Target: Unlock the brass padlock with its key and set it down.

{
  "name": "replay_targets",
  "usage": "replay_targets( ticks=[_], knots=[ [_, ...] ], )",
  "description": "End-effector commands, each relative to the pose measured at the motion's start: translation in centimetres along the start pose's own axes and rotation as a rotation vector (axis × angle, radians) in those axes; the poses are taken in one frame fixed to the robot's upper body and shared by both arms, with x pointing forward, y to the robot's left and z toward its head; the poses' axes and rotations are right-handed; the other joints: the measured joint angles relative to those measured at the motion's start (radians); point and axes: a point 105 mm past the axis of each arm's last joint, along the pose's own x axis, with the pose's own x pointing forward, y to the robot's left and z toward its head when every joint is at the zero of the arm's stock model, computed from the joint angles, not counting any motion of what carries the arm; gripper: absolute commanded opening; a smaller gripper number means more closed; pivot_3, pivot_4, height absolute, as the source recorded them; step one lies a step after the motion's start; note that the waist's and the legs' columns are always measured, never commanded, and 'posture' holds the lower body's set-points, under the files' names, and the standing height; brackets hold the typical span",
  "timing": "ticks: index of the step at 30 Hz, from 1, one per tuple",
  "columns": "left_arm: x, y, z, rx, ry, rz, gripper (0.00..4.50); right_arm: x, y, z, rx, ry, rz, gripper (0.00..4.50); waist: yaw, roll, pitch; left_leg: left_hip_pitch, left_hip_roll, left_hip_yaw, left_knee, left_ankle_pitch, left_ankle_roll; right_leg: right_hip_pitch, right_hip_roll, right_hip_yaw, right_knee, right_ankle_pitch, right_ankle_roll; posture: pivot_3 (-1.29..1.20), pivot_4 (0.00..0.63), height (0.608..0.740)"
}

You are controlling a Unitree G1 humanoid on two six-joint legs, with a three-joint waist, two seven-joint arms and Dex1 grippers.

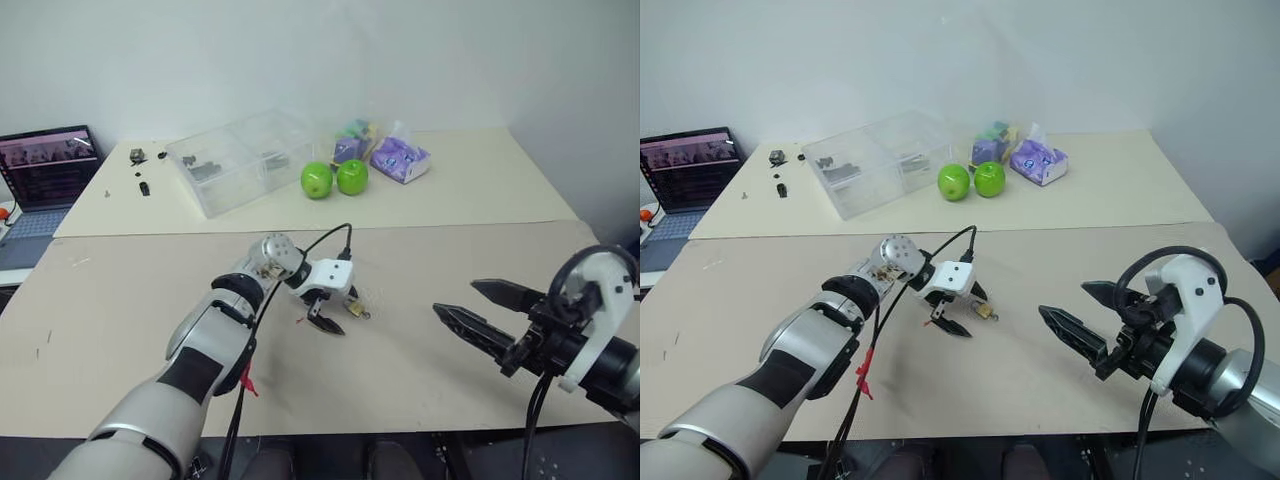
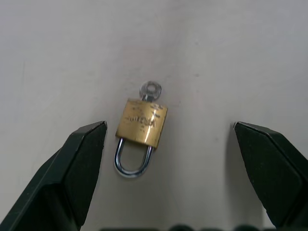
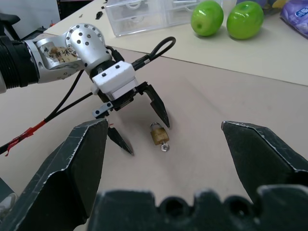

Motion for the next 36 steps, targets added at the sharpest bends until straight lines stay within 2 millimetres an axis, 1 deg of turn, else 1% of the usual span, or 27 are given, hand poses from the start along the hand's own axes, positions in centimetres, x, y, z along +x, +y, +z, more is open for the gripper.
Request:
replay_targets(
  ticks=[1, 7, 14, 19, 25, 28, 35, 36],
  knots=[
    [-0.7, 1.1, 1.6, 0.016, -0.037, 0.024, 4.5, -0.4, 0.5, 1.2, -0.042, -0.054, -0.006, 4.42, 0.0, 0.0, 0.0, 0.0, 0.0, 0.0, 0.0, 0.0, 0.0, 0.0, 0.0, 0.0, 0.0, 0.0, 0.0, 0.0, 0.15, 0.74],
    [-0.4, 0.4, 1.0, 0.031, -0.007, -0.021, 4.5, -0.8, 0.8, 1.1, -0.045, -0.042, -0.018, 4.42, -0.002, 0.0, 0.0, 0.0, 0.0, 0.0, -0.001, 0.0, 0.0, 0.003, 0.0, 0.0, 0.0, -0.001, 0.001, 0.0, 0.15, 0.74],
    [0.3, 0.2, 0.9, 0.027, -0.003, -0.026, 4.5, -1.3, 1.0, 1.2, -0.045, -0.031, -0.028, 4.42, -0.001, 0.0, 0.0, 0.001, 0.0, 0.0, 0.0, 0.0, 0.0, 0.004, 0.0, 0.0, -0.001, -0.001, 0.001, 0.0, 0.15, 0.74],
    [0.8, -0.4, 0.1, 0.028, 0.051, -0.057, 4.5, -1.4, 1.0, 1.2, -0.052, -0.017, -0.041, 4.42, -0.002, 0.0, 0.0, 0.001, 0.0, 0.0, -0.001, 0.0, 0.0, 0.005, 0.0, 0.0, -0.001, -0.002, 0.004, 0.0, 0.15, 0.74],
    [1.2, -0.1, -0.1, 0.024, 0.075, -0.042, 4.5, -1.6, 1.2, 1.5, -0.045, -0.026, -0.046, 4.42, 0.0, 0.0, 0.0, 0.002, 0.0, 0.0, -0.001, 0.0, 0.0, 0.007, 0.0, 0.0, -0.001, -0.003, 0.004, 0.0, 0.15, 0.74],
    [1.3, -0.2, -0.2, 0.022, 0.082, -0.041, 4.5, -1.7, 1.3, 1.6, -0.048, -0.022, -0.053, 4.42, 0.003, 0.0, 0.0, 0.002, 0.0, 0.0, 0.0, 0.0, 0.0, 0.009, -0.001, 0.0, -0.002, -0.004, 0.007, 0.0, 0.15, 0.74],
    [1.6, -0.4, -0.2, 0.008, 0.077, -0.051, 4.5, -1.7, 1.3, 1.8, -0.053, -0.017, -0.063, 4.42, 0.007, -0.001, 0.0, 0.003, 0.0, 0.0, 0.0, 0.0, 0.0, 0.01, -0.001, 0.0, -0.002, -0.005, 0.008, 0.0, 0.15, 0.74],
    [1.6, -0.4, -0.2, 0.007, 0.073, -0.051, 4.24, -1.7, 1.3, 1.8, -0.054, -0.016, -0.064, 4.47, 0.007, -0.001, 0.0, 0.004, 0.0, 0.0, 0.0, 0.0, 0.0, 0.01, -0.001, 0.0, -0.002, -0.005, 0.008, 0.0, 0.15, 0.74]
  ],
)
